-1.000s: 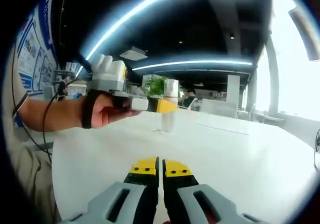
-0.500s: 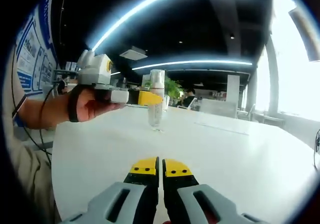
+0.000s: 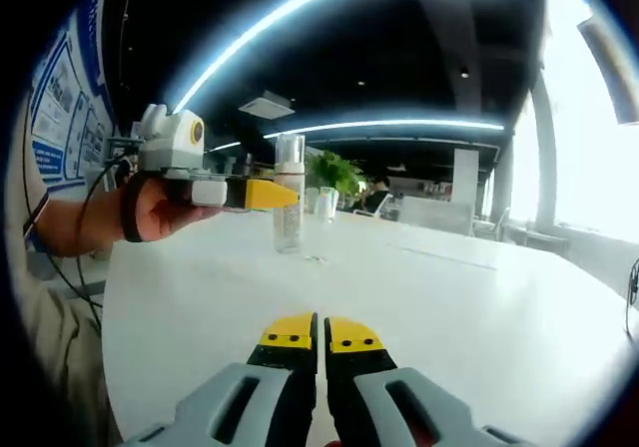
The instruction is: Clamp pump bottle remove cover press pump head put on cover
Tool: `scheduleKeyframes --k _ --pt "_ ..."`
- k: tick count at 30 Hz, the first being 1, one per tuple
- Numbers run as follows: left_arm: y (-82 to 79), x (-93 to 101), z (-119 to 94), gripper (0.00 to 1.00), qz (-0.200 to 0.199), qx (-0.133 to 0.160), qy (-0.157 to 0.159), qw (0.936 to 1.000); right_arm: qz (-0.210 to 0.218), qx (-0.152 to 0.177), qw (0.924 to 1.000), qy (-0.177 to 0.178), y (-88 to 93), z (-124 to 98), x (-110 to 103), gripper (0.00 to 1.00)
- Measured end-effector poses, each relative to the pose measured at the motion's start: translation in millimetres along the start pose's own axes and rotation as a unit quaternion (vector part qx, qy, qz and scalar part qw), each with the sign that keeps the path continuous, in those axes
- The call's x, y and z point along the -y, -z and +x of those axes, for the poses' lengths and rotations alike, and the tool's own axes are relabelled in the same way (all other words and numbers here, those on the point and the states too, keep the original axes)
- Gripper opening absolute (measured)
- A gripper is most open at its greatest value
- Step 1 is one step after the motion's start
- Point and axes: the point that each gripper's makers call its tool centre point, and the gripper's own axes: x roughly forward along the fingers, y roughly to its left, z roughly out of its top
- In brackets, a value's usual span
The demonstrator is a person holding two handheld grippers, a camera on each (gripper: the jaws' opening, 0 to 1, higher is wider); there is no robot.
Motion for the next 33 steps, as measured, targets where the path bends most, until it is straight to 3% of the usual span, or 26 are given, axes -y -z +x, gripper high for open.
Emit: scheduleKeyframes --k 6,13,33 --pt "7.6 6.9 -10 0.13 -0.003 0.002 0.023 0.9997 -0.001 -0.001 1.0000 0.000 0.5 0 0 0.00" --pt "5.5 18.6 -20 0.13 0.004 0.006 0.044 0.9990 -0.002 -0.003 1.0000 0.001 1.0 0 0 0.00" --pt "28.4 32.7 -30 0.13 -0.023 -0.022 0.108 0.9937 -0.005 -0.006 1.0000 0.002 2.1 1 0 0.00"
